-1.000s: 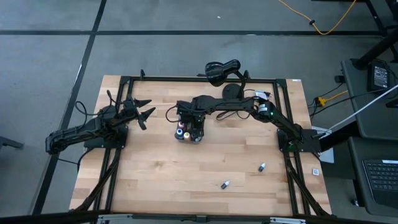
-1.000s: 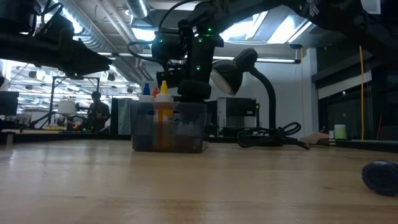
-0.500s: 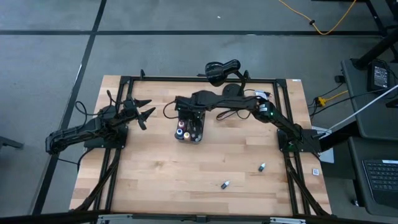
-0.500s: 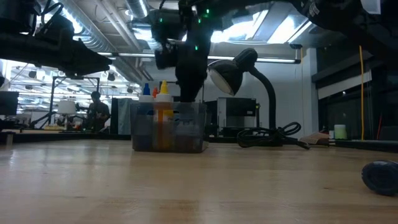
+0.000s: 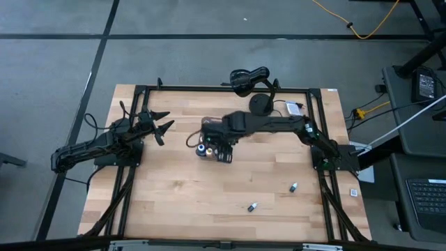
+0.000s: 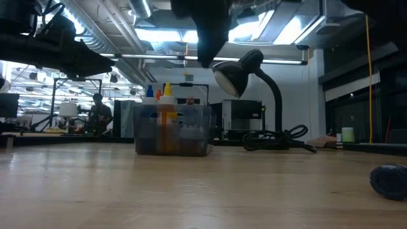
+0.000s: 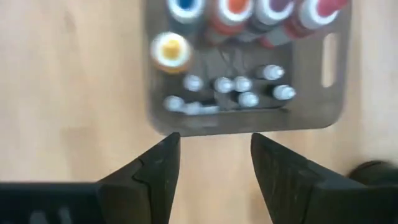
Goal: Pick & Place food coloring
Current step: Put the small blue food coloring bottle into the gray transparent bin
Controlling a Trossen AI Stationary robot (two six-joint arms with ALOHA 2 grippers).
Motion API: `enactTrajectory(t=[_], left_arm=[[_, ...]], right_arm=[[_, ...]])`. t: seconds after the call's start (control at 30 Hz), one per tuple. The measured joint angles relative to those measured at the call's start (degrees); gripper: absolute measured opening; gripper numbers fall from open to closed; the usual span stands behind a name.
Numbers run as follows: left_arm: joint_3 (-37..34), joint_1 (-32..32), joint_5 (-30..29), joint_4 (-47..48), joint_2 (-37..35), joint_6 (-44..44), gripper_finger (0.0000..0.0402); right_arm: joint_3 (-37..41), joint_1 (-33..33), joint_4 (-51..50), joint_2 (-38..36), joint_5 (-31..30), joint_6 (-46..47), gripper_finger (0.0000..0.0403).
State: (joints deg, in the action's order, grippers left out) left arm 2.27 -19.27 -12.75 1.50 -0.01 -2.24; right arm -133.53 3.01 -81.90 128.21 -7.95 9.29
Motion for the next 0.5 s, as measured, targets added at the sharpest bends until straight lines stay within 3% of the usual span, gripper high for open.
enactTrajectory(t=[0.2,0.5], left_arm=[[0.0,0.0,0.0,0.0,0.0,0.0,0.0212],[0.0,0.0,0.0,0.0,0.0,0.0,0.0212]], right_arm=[[0.0,6.8,0.6,-1.0,-0.1,12.3,0.0211],[0.0,15.2,-2.7,-1.7,-3.1,32.4,0.0299]])
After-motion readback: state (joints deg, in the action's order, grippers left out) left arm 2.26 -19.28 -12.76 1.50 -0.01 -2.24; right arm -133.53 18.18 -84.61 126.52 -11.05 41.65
